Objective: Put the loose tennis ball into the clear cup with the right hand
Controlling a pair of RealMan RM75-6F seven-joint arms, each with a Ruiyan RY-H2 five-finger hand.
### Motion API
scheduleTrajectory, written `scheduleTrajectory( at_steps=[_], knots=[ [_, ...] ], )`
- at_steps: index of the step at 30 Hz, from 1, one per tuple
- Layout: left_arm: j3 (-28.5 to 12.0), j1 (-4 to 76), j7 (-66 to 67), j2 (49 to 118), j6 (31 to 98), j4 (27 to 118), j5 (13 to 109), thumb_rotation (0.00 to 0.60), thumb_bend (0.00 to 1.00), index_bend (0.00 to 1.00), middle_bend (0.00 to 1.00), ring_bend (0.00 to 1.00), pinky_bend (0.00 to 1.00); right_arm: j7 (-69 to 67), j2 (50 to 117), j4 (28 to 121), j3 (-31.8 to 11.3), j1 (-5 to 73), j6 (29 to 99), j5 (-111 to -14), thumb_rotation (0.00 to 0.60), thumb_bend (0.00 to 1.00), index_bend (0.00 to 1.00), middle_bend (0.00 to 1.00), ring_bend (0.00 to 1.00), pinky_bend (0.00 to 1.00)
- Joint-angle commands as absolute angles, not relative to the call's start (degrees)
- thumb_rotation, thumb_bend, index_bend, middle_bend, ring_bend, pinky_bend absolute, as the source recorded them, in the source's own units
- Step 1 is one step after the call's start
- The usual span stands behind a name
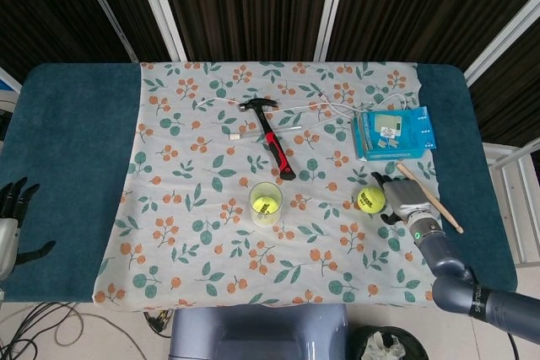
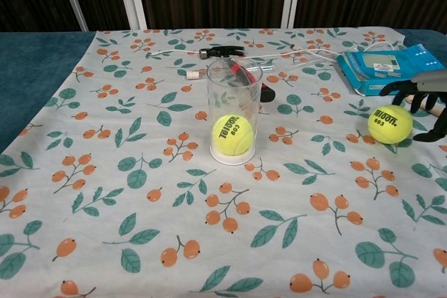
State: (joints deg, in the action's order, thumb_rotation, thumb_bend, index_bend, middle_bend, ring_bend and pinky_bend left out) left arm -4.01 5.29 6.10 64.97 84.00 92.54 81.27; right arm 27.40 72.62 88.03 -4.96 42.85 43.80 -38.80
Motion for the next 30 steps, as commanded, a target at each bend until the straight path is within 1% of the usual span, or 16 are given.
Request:
scheduleTrajectory(
  at_steps=[1,8,13,19,24,28,30],
  knots=[
    [-4.1,5.3,6.0,65.0,83.9,92.5,81.0,0.600,0.09,0.11,0.00,0.00,0.03,26.0,73.8,86.5,-4.9,42.5,44.1,-40.3,0.600,0.39,0.12,0.22,0.28,0.38],
    [-4.3,5.4,6.0,65.0,83.5,92.6,80.2,0.600,0.09,0.11,0.00,0.00,0.04,24.4,75.3,85.0,-4.7,42.4,44.5,-42.5,0.600,0.39,0.20,0.26,0.33,0.50],
    [-4.3,5.4,5.9,65.0,83.4,92.8,80.1,0.600,0.09,0.11,0.00,0.00,0.04,24.0,76.3,84.3,-4.7,42.3,45.9,-43.3,0.600,0.39,0.39,0.34,0.41,0.57],
    [-4.4,5.3,5.5,64.7,83.5,93.0,80.0,0.600,0.09,0.11,0.00,0.00,0.04,23.6,77.3,83.1,-4.1,42.2,45.7,-43.7,0.600,0.39,0.50,0.38,0.46,0.64],
    [-4.4,5.2,4.8,64.4,83.5,93.2,79.9,0.600,0.09,0.11,0.00,0.00,0.04,22.2,77.2,83.7,-5.3,42.1,47.1,-45.0,0.600,0.39,0.53,0.40,0.48,0.69],
    [-4.4,5.1,4.4,64.3,83.5,93.3,79.8,0.600,0.09,0.11,0.00,0.00,0.04,22.6,74.9,86.6,-6.4,42.7,47.8,-45.0,0.600,0.39,0.53,0.40,0.48,0.73],
    [-4.4,5.1,4.2,64.2,83.6,93.3,79.8,0.600,0.09,0.11,0.00,0.00,0.04,22.9,72.6,89.4,-7.3,43.1,48.3,-44.5,0.600,0.39,0.53,0.40,0.48,0.75]
  ],
)
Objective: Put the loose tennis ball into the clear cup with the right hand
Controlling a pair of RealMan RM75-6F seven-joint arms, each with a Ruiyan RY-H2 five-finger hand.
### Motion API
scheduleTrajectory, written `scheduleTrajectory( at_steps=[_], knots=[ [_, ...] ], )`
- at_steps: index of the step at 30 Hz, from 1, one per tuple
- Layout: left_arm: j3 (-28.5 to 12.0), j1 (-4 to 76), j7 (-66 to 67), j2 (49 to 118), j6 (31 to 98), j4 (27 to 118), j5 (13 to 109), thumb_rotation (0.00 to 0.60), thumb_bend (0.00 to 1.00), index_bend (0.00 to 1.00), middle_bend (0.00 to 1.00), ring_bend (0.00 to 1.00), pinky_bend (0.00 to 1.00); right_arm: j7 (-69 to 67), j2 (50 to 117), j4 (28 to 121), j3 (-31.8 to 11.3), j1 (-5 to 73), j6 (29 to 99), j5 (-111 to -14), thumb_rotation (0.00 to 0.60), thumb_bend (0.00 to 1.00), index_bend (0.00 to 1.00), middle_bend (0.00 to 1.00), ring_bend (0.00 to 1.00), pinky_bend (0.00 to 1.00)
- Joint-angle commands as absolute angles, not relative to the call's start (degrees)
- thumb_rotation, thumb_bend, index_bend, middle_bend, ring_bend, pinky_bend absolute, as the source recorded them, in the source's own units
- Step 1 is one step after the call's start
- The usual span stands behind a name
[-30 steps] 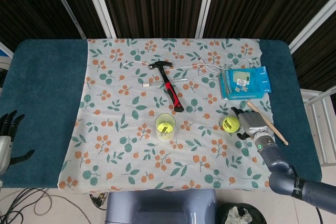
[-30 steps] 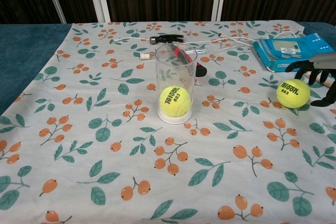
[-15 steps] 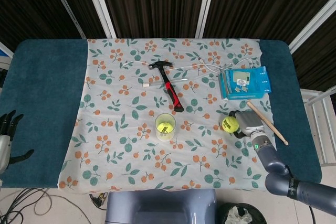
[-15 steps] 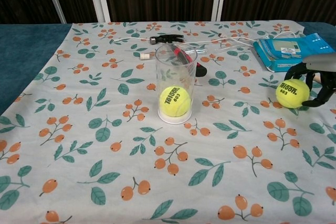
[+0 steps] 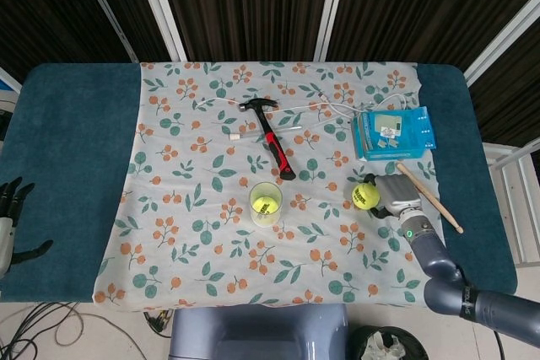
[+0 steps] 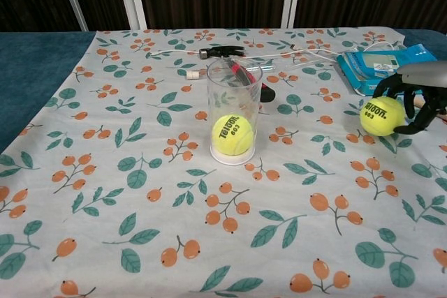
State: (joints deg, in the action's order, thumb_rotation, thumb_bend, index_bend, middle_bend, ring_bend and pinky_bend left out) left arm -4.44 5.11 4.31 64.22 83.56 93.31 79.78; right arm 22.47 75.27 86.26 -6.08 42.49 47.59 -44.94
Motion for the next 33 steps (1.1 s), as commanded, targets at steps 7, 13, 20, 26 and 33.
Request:
scheduleTrajectory(
  at_steps=[7,13,20,26,33],
  knots=[
    [-4.3,5.0,3.9,64.0,83.8,93.6,80.2,0.600,0.09,0.11,0.00,0.00,0.04,22.4,65.9,97.3,-9.9,44.5,47.7,-42.2,0.600,0.39,0.53,0.40,0.48,0.79],
    [-4.4,4.9,3.9,64.0,84.1,93.6,80.2,0.600,0.09,0.11,0.00,0.00,0.04,25.0,61.1,103.5,-12.2,48.6,46.3,-39.2,0.600,0.39,0.53,0.40,0.48,0.83],
    [-4.7,4.8,3.7,64.0,84.1,93.3,79.4,0.600,0.09,0.11,0.00,0.00,0.04,27.8,58.8,109.5,-13.0,54.4,44.7,-33.2,0.600,0.39,0.53,0.40,0.48,0.86],
    [-4.8,4.8,3.3,63.9,84.1,93.2,79.3,0.600,0.09,0.11,0.00,0.00,0.04,29.8,59.1,112.0,-13.1,58.7,45.9,-30.2,0.600,0.39,0.53,0.40,0.47,0.89],
    [-4.9,4.8,3.0,63.9,83.9,93.1,79.1,0.600,0.09,0.11,0.00,0.00,0.04,30.9,60.7,113.6,-12.9,61.8,49.1,-28.1,0.600,0.39,0.53,0.40,0.47,0.92]
  ],
)
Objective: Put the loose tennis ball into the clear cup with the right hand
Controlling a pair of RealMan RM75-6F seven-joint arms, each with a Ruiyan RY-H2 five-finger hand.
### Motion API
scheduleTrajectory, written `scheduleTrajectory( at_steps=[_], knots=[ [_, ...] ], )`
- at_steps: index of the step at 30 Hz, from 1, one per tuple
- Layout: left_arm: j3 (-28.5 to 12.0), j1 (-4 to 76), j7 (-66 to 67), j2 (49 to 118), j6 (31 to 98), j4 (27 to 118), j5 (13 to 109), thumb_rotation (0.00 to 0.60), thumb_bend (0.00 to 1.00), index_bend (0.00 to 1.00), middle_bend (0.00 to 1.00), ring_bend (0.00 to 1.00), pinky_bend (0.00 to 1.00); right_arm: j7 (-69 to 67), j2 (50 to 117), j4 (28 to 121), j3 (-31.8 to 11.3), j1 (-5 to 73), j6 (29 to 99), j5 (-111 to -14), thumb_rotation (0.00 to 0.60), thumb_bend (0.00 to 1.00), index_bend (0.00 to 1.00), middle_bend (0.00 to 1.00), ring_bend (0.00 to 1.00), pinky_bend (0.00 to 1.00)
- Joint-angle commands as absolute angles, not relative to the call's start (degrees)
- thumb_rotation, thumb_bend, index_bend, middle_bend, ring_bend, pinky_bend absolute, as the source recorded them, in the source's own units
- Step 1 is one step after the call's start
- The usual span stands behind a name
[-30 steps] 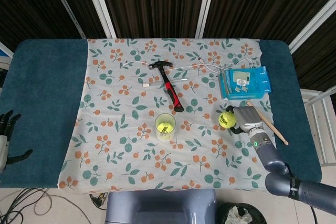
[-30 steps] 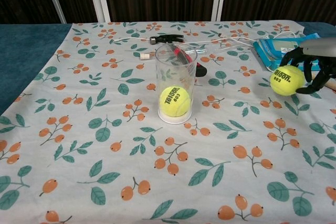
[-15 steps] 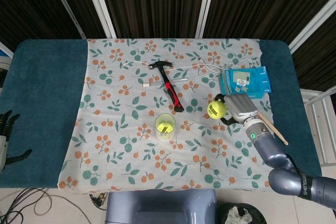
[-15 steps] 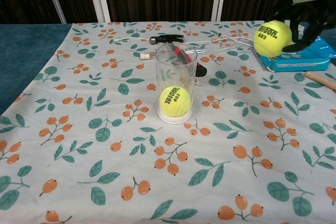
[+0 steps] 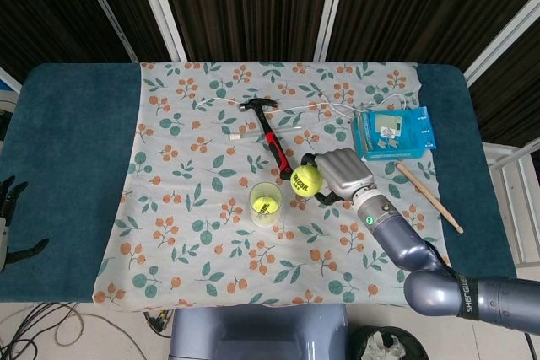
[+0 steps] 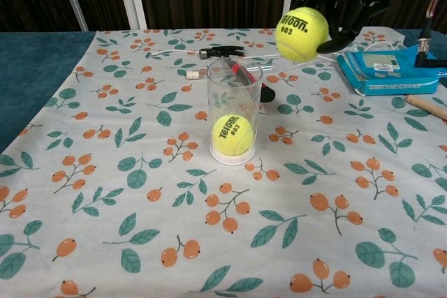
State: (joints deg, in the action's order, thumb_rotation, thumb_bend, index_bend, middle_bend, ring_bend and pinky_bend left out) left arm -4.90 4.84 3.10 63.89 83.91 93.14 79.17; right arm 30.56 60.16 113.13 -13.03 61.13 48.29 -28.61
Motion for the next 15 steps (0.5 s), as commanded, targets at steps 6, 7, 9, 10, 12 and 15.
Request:
scheduleTrajectory(
  at_steps=[6,7,9,10,12,15],
  knots=[
    [-5.1,4.8,2.8,63.8,84.0,93.0,78.9,0.600,0.09,0.11,0.00,0.00,0.04,31.1,61.5,114.4,-12.7,63.6,50.0,-27.1,0.600,0.39,0.53,0.40,0.47,0.94],
    [-5.1,4.8,2.8,63.8,84.0,93.0,78.8,0.600,0.09,0.11,0.00,0.00,0.04,31.1,61.6,114.5,-12.7,63.9,50.1,-27.0,0.600,0.39,0.53,0.40,0.46,0.95],
    [-5.2,4.7,2.9,63.8,84.2,92.9,78.8,0.600,0.09,0.11,0.00,0.00,0.04,30.8,61.7,114.7,-12.8,64.3,50.0,-26.7,0.600,0.39,0.53,0.40,0.45,0.95],
    [-5.2,4.7,3.0,63.9,84.2,92.9,78.8,0.600,0.09,0.11,0.00,0.00,0.04,30.5,61.8,114.9,-12.9,64.5,50.0,-26.5,0.600,0.39,0.53,0.40,0.44,0.95],
    [-5.2,4.7,3.0,63.9,84.3,92.9,78.9,0.600,0.09,0.11,0.00,0.00,0.04,29.8,62.0,115.3,-13.1,64.9,49.7,-26.1,0.600,0.39,0.53,0.40,0.44,0.96],
    [-5.1,4.6,3.0,63.9,84.5,92.9,79.1,0.600,0.09,0.11,0.00,0.00,0.04,29.5,62.8,115.2,-13.3,65.7,50.0,-26.1,0.600,0.39,0.53,0.40,0.44,0.97]
  ],
)
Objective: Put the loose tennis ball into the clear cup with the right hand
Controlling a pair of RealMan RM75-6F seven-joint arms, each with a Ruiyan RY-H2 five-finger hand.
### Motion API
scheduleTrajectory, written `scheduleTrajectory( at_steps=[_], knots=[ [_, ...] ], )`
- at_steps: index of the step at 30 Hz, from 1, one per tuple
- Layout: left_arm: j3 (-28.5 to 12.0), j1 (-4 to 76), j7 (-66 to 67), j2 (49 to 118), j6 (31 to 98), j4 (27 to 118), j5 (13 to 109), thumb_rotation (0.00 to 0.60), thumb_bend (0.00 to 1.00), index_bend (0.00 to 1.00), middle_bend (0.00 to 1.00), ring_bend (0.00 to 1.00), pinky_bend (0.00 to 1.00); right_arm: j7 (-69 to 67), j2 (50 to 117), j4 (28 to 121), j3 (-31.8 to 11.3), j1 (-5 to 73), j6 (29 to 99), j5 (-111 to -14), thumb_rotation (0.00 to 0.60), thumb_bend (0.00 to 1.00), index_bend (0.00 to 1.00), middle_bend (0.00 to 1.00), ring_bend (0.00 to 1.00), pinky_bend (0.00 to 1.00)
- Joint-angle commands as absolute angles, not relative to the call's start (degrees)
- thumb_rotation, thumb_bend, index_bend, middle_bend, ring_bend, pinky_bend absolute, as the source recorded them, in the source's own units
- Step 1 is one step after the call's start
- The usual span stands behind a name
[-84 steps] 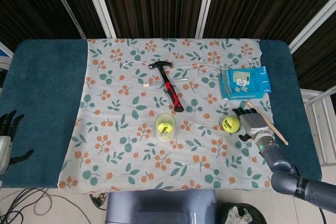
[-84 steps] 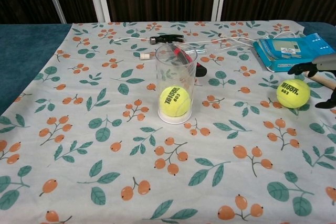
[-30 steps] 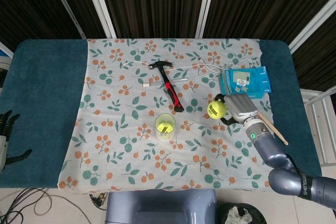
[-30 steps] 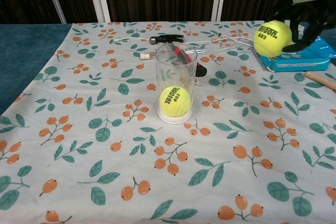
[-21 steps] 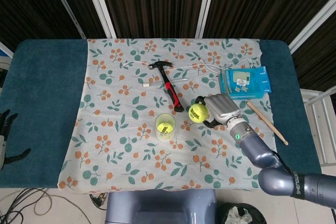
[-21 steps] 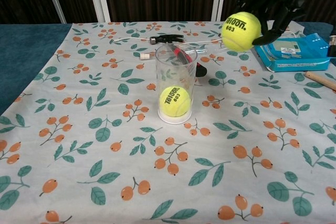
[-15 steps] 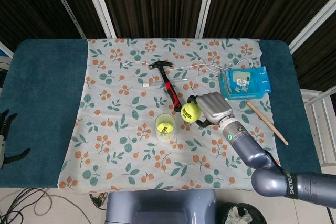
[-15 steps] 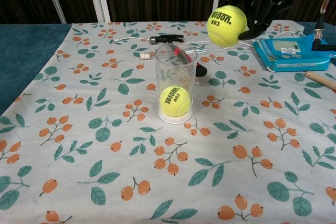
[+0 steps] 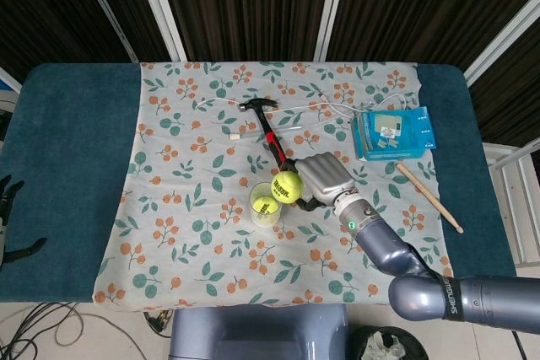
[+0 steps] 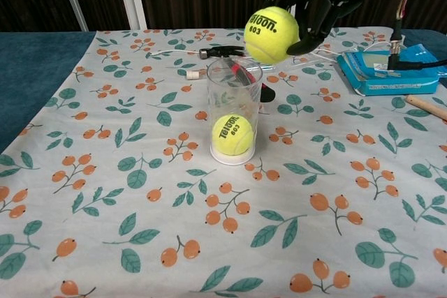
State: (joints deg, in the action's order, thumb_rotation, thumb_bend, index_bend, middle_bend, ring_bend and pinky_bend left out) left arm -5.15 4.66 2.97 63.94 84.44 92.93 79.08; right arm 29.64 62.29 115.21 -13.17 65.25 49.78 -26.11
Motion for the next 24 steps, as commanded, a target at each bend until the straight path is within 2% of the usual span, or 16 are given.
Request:
scheduleTrajectory(
  at_steps=[1,13,17,24],
  knots=[
    [-5.1,4.6,2.9,63.9,84.5,92.9,79.2,0.600,0.09,0.11,0.00,0.00,0.04,29.5,63.1,115.0,-13.3,65.9,50.2,-26.1,0.600,0.39,0.53,0.40,0.44,0.97],
    [-5.2,4.5,2.5,64.0,85.0,92.7,79.6,0.600,0.09,0.11,0.00,0.00,0.04,30.2,66.9,113.2,-12.7,69.2,52.0,-23.8,0.600,0.39,0.53,0.40,0.44,1.00],
    [-5.3,4.5,2.3,64.0,85.1,92.6,79.5,0.600,0.09,0.11,0.00,0.00,0.04,30.6,67.9,112.6,-12.2,70.2,51.9,-22.6,0.600,0.39,0.52,0.39,0.41,1.00],
    [-5.3,4.4,2.2,63.9,85.1,92.7,79.4,0.600,0.09,0.11,0.00,0.00,0.04,31.9,67.7,112.5,-11.1,72.0,51.1,-19.8,0.600,0.39,0.30,0.24,0.28,1.00]
  ],
)
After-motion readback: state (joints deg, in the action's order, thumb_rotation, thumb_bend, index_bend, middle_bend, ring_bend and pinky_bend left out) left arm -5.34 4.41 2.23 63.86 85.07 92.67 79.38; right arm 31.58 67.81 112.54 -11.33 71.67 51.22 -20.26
